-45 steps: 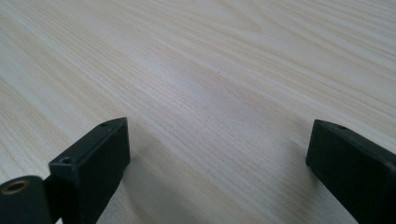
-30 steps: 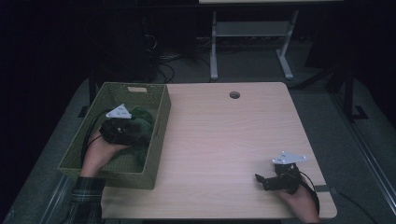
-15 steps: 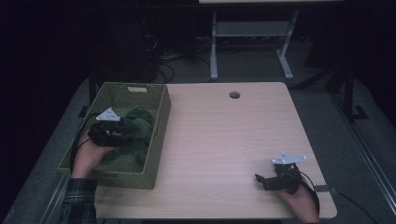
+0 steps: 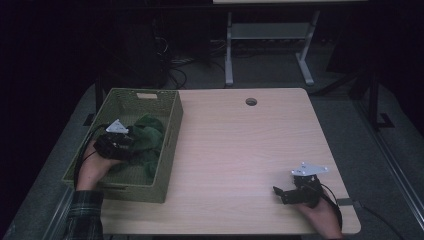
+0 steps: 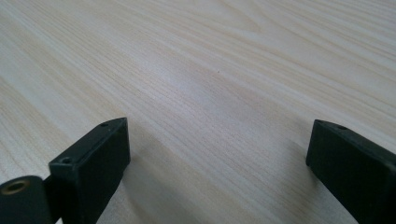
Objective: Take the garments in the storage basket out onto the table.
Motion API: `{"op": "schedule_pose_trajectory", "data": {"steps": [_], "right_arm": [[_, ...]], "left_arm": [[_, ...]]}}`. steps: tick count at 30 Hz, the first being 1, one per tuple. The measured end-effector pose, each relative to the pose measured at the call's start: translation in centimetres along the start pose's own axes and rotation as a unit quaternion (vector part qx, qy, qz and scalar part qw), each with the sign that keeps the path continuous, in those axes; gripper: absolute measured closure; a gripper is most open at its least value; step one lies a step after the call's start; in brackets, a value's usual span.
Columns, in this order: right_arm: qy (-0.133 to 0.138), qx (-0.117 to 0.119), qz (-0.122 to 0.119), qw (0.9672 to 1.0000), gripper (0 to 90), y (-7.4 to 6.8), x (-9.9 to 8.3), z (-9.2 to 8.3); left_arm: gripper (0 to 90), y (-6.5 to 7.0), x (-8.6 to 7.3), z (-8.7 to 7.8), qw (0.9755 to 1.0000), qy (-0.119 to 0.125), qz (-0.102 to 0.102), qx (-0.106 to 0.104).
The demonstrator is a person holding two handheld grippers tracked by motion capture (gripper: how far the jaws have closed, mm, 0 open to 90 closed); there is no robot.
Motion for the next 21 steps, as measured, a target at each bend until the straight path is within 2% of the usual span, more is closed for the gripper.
{"op": "schedule_pose_trajectory", "data": {"steps": [4, 10, 14, 19, 20, 21], "right_arm": [[0.0, 0.0, 0.0, 1.0, 6.0, 0.0, 0.0, 0.0], [0.0, 0.0, 0.0, 1.0, 6.0, 0.0, 0.0, 0.0], [0.0, 0.0, 0.0, 1.0, 6.0, 0.0, 0.0, 0.0], [0.0, 0.0, 0.0, 1.0, 6.0, 0.0, 0.0, 0.0], [0.0, 0.0, 0.0, 1.0, 6.1, 0.0, 0.0, 0.0], [0.0, 0.0, 0.0, 1.0, 6.1, 0.0, 0.0, 0.0]], "left_arm": [[38.2, -0.1, 0.0, 0.7, 1.0, -0.007, 0.0, 0.001], [36.6, -0.2, 0.0, 1.8, 0.9996, -0.026, 0.009, 0.006], [42.6, 0.0, 0.0, 2.1, 0.9988, -0.044, 0.016, 0.016], [58.5, -0.1, -0.1, 1.8, 0.9991, -0.038, 0.002, 0.017], [66.8, -0.1, -0.1, 1.7, 0.9993, -0.036, -0.002, 0.013], [66.8, -0.2, -0.1, 1.6, 0.9994, -0.032, -0.006, 0.012]]}}
Point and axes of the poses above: each handheld gripper's, and its own axes: z roughly forward along the jaws, x roughly out of its top, y roughly to its right, the point moved 1 cm from there along z, roughly forward along the jaws, and after that the axes turned 11 degrees about -x, right-handed, at the moved point
